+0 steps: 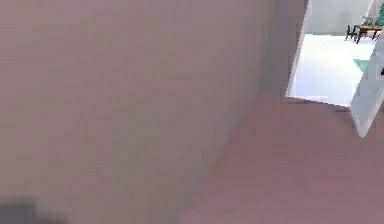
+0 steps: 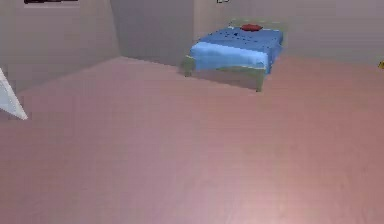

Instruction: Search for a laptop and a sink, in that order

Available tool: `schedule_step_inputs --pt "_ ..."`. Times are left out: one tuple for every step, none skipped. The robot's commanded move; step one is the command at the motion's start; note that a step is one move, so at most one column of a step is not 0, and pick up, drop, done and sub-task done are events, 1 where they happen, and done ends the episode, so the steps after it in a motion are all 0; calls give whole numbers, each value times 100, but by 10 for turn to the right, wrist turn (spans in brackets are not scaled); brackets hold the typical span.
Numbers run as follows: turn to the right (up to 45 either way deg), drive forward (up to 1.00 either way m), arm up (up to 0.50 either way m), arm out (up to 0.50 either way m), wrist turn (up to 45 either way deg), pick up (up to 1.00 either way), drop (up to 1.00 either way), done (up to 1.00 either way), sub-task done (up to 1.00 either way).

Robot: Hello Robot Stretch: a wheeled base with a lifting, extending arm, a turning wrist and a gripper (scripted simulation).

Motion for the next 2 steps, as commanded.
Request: schedule_step_inputs --pt "330 0 0 0 0 0 0 0 0" --pt "0 100 0 0 0 0 0 0 0"
